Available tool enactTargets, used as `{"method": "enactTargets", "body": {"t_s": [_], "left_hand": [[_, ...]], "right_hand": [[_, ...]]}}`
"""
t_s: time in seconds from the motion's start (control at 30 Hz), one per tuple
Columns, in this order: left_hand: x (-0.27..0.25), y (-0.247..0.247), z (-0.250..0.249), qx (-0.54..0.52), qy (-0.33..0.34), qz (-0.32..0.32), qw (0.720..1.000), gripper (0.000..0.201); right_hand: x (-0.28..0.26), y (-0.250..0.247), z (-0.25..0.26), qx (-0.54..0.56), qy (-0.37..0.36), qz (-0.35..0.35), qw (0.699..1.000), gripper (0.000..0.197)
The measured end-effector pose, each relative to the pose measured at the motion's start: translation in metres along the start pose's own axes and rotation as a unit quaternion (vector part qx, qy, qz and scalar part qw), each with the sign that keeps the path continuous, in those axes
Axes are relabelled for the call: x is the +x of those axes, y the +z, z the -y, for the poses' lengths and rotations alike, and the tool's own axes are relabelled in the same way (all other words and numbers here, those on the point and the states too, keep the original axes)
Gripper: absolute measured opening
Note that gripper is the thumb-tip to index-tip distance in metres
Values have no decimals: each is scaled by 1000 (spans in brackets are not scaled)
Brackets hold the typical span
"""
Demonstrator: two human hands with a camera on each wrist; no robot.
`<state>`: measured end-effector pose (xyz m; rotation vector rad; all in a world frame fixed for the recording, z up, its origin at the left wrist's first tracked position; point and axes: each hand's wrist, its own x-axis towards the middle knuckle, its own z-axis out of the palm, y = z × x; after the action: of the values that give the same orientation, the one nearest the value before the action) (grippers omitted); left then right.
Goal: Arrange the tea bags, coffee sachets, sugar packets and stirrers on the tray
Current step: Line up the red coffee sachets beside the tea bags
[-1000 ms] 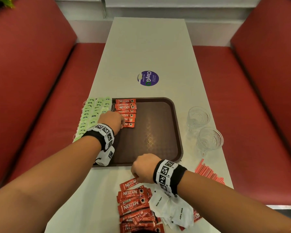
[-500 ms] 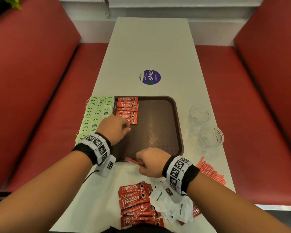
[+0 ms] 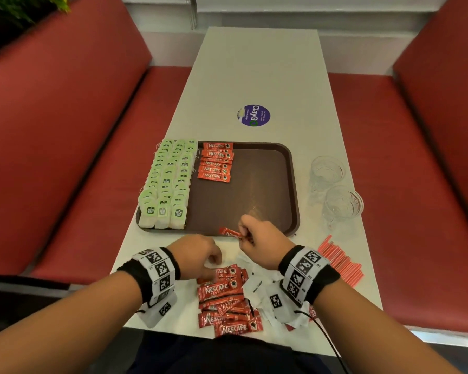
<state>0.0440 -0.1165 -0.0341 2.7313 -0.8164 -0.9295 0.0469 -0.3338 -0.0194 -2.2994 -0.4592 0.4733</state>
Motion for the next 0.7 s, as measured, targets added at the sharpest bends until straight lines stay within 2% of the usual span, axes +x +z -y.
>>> {"method": "enactTargets", "body": {"t_s": [0.1, 0.2, 0.4, 0.53, 0.63, 0.7], "left_hand": [[0, 10, -8, -9, 5, 8, 1000, 53], [1, 11, -14, -17, -1, 5, 1000, 54], [4, 4, -12, -7, -30, -9, 999, 47], [5, -2, -8, -17, -49, -31, 998, 43], [6, -11, -7, -14, -53, -54, 997, 40], [7, -20, -9, -4, -40, -84, 996, 39]], "right_hand": [[-10, 3, -3, 8, 9, 7, 1000, 20], [-16, 4, -6, 4, 17, 5, 1000, 20], [-24, 2, -6, -37, 24, 11, 999, 13], [-26, 1, -8, -39, 28, 0, 999, 16], [-23, -1, -11, -39, 22, -12, 999, 9], [-20, -3, -12, -38, 17, -16, 999, 13]]}}
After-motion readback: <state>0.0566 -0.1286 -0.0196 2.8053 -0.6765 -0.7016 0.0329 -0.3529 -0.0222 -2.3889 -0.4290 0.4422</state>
